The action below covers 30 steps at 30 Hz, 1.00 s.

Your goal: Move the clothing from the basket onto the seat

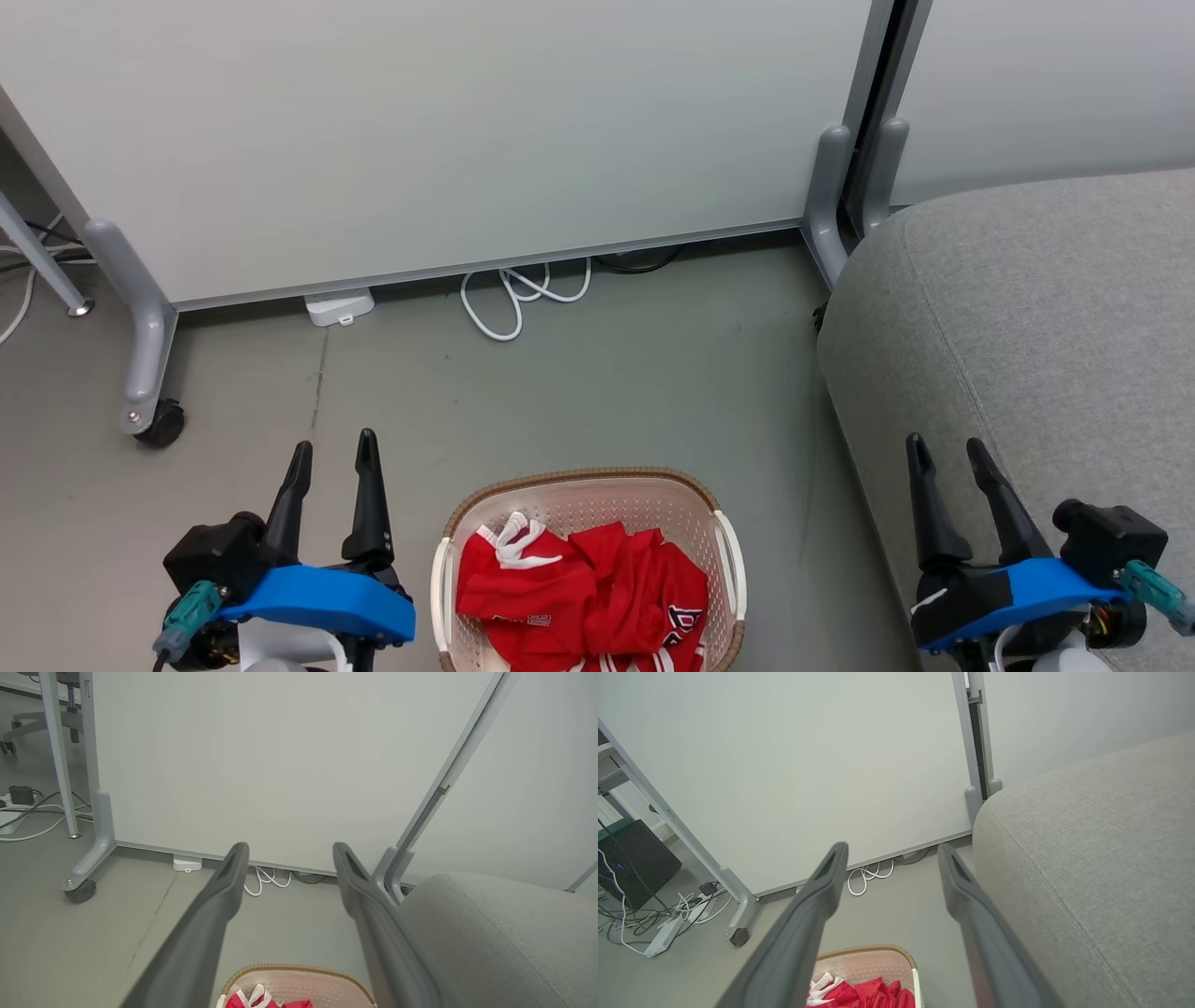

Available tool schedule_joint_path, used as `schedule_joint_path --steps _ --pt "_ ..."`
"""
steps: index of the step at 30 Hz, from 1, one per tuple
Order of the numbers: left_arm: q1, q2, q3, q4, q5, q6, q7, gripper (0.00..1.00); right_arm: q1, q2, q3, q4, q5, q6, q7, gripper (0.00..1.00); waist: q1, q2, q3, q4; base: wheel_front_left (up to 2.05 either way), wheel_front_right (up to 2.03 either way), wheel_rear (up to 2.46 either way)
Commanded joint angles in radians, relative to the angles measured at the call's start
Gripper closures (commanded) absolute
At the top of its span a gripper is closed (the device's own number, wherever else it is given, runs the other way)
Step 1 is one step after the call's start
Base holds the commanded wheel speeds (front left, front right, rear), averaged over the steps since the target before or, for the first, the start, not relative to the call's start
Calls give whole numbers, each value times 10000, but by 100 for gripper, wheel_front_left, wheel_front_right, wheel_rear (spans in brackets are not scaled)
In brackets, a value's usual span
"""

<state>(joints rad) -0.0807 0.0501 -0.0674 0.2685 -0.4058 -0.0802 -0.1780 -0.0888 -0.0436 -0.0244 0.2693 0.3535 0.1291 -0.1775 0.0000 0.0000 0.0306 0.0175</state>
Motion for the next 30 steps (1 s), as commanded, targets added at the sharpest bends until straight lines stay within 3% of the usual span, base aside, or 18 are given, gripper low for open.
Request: schedule_joint_path --steps 1,30 --pt "-195 36 -19 -26 220 -52 -83 0 -150 -77 20 -32 -214 19 -88 0 0 0 1 5 0 0 0" --pt "-205 6 -114 323 1664 -252 -678 0 -142 -86 209 58 -2540 23 -683 0 0 0 83 41 0 0 0"
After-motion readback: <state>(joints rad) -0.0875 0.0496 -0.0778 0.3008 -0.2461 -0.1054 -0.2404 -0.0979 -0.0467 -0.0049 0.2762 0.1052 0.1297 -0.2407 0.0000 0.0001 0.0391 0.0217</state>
